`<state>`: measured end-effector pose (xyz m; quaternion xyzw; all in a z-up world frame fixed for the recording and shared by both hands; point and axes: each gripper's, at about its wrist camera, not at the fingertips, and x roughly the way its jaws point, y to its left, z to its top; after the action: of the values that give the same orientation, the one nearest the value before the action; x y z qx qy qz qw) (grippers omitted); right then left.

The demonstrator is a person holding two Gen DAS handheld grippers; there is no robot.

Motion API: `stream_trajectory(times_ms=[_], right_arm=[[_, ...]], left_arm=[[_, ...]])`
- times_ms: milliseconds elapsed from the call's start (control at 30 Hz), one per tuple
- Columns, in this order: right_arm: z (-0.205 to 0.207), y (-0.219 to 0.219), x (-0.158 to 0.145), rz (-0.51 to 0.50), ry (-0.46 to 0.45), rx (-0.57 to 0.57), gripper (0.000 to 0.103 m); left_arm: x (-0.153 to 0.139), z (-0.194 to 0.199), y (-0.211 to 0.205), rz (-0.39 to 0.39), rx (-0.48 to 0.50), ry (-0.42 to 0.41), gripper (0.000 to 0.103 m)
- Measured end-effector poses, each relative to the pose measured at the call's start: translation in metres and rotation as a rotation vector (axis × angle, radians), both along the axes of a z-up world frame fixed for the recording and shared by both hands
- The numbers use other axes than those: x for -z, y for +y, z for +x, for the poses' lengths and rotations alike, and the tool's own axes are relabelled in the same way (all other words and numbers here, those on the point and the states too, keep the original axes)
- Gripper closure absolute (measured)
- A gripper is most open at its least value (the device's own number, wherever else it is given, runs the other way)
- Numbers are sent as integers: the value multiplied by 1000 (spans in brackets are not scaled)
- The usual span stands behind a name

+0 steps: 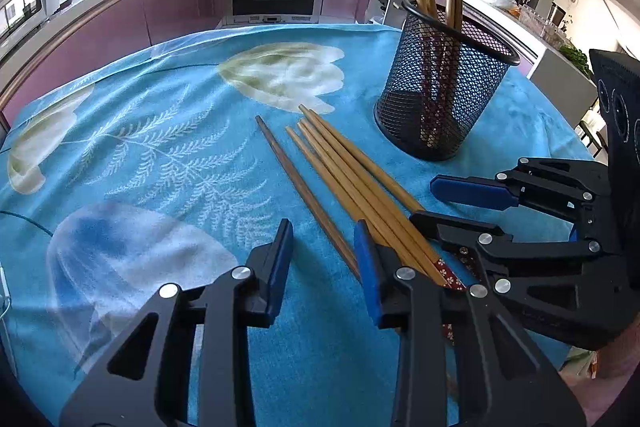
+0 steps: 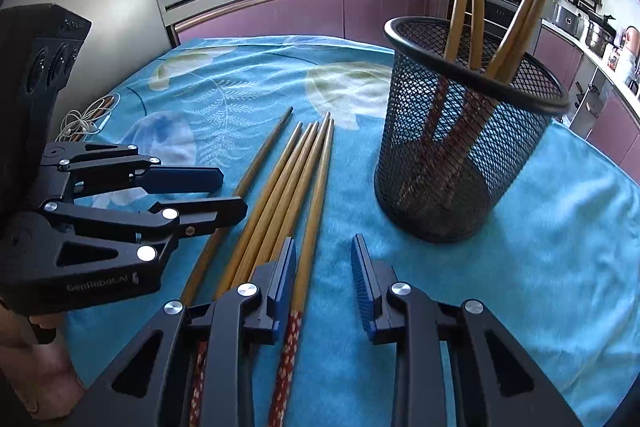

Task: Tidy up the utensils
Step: 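Grasp one chopstick with the right tool while the left tool grasps another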

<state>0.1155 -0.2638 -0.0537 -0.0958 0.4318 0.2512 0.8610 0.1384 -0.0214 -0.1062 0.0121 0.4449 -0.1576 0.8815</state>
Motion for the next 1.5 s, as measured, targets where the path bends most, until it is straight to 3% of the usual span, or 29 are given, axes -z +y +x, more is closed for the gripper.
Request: stream_trajectory(times_ms=[167, 233, 633, 700, 967, 1167, 1433, 1500], right_arm=[[9, 6, 0, 3, 2, -6, 84], [12, 7, 0, 26, 15, -8, 95], [5, -14, -4, 120, 49, 27, 97], [0, -15, -5, 123, 47, 15, 97], [-10, -16, -6, 139, 69, -16, 97], [-11, -14, -2, 126, 77, -25, 97], [-5, -5, 1, 70, 59, -35, 96], [-5, -3, 1, 59, 52, -36, 96]], left_arm=[[1, 5, -1, 3, -11, -3, 79], [1, 7, 0, -9, -18, 2, 84], [-4, -6, 6, -56, -50, 1, 95], [-7, -11, 7, -65, -39, -4, 101], [-8, -25, 4, -61, 3, -5, 100], [-2, -20, 3, -19, -10, -5, 83], [1, 0, -6, 30, -1, -13, 84], [1, 3, -7, 38, -13, -12, 90]])
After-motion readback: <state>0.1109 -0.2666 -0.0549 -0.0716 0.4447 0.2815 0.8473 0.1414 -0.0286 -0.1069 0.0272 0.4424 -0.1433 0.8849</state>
